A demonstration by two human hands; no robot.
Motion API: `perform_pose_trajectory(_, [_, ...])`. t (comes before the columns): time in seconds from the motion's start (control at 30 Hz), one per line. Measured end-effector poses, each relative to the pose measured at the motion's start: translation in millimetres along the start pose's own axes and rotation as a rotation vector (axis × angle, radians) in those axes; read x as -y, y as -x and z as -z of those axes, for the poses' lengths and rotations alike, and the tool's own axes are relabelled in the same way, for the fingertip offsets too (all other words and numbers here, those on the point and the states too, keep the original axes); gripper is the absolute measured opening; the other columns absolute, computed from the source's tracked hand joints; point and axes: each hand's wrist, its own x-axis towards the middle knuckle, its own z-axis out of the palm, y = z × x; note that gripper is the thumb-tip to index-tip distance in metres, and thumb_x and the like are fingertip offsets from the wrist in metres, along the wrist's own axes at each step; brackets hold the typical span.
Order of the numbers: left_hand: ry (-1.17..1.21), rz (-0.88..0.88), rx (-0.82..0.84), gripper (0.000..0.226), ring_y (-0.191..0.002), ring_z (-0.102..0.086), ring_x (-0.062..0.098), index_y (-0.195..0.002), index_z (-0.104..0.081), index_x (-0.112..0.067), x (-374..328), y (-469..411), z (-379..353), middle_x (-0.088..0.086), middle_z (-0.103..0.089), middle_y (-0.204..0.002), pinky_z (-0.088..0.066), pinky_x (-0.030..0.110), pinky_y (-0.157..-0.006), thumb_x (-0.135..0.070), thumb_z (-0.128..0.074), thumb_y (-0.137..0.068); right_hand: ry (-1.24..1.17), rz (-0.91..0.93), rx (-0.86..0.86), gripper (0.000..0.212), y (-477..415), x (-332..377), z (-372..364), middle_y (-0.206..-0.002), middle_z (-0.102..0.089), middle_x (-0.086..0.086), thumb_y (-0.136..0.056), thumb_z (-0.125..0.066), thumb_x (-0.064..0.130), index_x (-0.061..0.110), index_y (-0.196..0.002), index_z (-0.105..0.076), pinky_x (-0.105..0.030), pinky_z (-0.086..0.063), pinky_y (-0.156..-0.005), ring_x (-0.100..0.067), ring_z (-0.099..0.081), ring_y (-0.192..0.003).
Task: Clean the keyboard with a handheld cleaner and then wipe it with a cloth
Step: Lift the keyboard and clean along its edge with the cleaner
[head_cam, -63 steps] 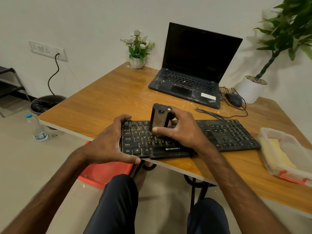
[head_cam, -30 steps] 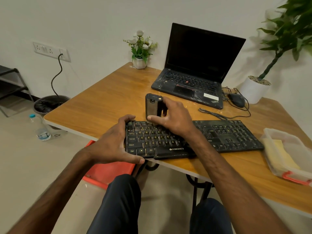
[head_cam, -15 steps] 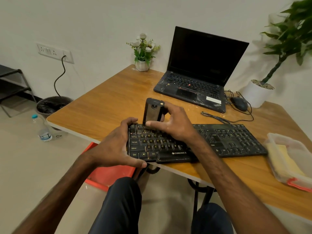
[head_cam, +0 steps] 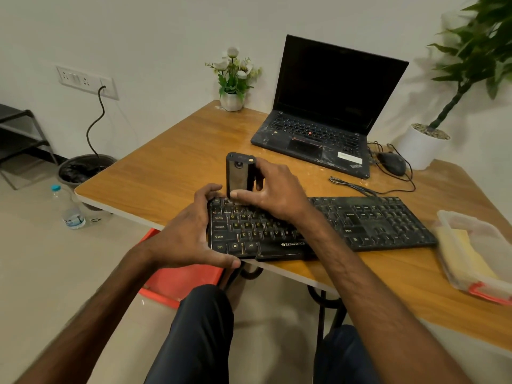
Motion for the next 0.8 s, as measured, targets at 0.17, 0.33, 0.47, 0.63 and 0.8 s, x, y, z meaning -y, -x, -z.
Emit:
perform_pose_trajectory(0.17, [0.082, 0.027, 0.047, 0.147, -0.135, -0.036, -0.011, -0.152, 0.007, -0.039, 1, 1, 2, -0.023, -0.027, -0.149, -0.036, 0.016, -0.111, -0.042, -0.100, -0.051, -0.173, -0.017, -0.023, 0.055, 0, 4, -2, -0.095, -0.066, 0.013, -0.073, -0.079, 0.054, 0.023, -0.115, -0.062, -0.033, -0.052, -0.069, -0.007, -0.060, -0.081])
perform_pose_trajectory(0.33, [0.080, 0.023, 0.044, 0.151, -0.131, -0.033, -0.019, -0.152, 0.012, -0.041, 3, 1, 1, -0.036, -0.020, -0.142, -0.033, 0.009, -0.109, -0.045, -0.099, -0.050, 0.120, 0.024, -0.026, 0.050, -3, 5, -4, -0.098, -0.064, 0.007, -0.077, -0.074, 0.054, 0.022, -0.112, -0.057, -0.033, -0.046, -0.066, -0.010, -0.057, -0.084])
perform_pose_trajectory(0.47, [0.078, 0.019, 0.042, 0.151, -0.133, -0.032, -0.018, -0.153, 0.012, -0.039, 2, 2, 1, -0.034, -0.021, -0.146, -0.033, 0.015, -0.114, -0.047, -0.099, -0.050, 0.073, 0.045, -0.038, 0.045, -1, 6, -1, -0.090, -0.062, 0.007, -0.076, -0.075, 0.054, 0.021, -0.100, -0.056, -0.034, -0.043, -0.061, -0.011, -0.054, -0.078])
perform_pose_trajectory(0.63, [0.103, -0.011, 0.043, 0.146, -0.135, -0.042, -0.006, -0.152, 0.009, -0.042, 0, 0, 2, -0.026, -0.031, -0.149, -0.043, 0.023, -0.109, -0.043, -0.099, -0.054, 0.039, 0.143, 0.061, 0.050, 3, 18, 2, -0.094, -0.064, 0.008, -0.077, -0.072, 0.058, 0.022, -0.109, -0.059, -0.036, -0.050, -0.067, -0.011, -0.058, -0.083])
perform_pose_trajectory(0.8, [0.083, -0.023, 0.039, 0.148, -0.135, -0.028, -0.020, -0.150, 0.015, -0.045, 1, 1, 2, -0.047, -0.018, -0.139, -0.030, 0.009, -0.110, -0.052, -0.096, -0.052, 0.276, 0.134, 0.010, 0.047, -11, 15, 10, -0.095, -0.059, 0.010, -0.080, -0.073, 0.053, 0.021, -0.111, -0.058, -0.029, -0.036, -0.066, -0.012, -0.055, -0.087])
